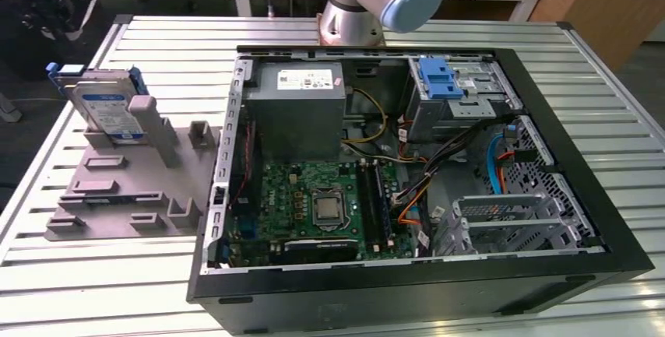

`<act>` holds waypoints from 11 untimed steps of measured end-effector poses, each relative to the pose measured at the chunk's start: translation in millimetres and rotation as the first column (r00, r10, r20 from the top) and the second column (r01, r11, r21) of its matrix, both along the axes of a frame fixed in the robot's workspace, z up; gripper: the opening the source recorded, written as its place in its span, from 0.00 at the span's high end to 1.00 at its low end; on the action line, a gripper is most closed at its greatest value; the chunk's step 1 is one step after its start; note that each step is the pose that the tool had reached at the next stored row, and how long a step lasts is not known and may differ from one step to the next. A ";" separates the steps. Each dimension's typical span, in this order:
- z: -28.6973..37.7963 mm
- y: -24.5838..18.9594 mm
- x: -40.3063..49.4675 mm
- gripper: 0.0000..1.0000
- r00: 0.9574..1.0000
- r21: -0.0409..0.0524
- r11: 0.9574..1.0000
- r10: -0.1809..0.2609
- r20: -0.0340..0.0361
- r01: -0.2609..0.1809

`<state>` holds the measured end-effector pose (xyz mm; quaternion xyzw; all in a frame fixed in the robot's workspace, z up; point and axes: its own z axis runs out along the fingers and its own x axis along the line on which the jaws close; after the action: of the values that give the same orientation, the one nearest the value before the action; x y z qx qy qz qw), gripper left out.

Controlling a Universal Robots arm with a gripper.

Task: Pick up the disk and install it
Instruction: 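Reach for the disk, then pick up the disk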

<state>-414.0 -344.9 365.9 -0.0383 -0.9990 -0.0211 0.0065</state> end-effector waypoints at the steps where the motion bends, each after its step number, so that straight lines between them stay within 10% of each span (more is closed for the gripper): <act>1: -0.3 0.5 -3.2 0.89 1.000 0.000 1.000 0.000 0.000 0.000; 11: -0.9 0.9 -8.7 0.89 1.000 0.000 1.000 0.000 0.000 0.000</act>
<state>-422.7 -344.0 365.1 -0.0383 -0.9990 -0.0211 0.0066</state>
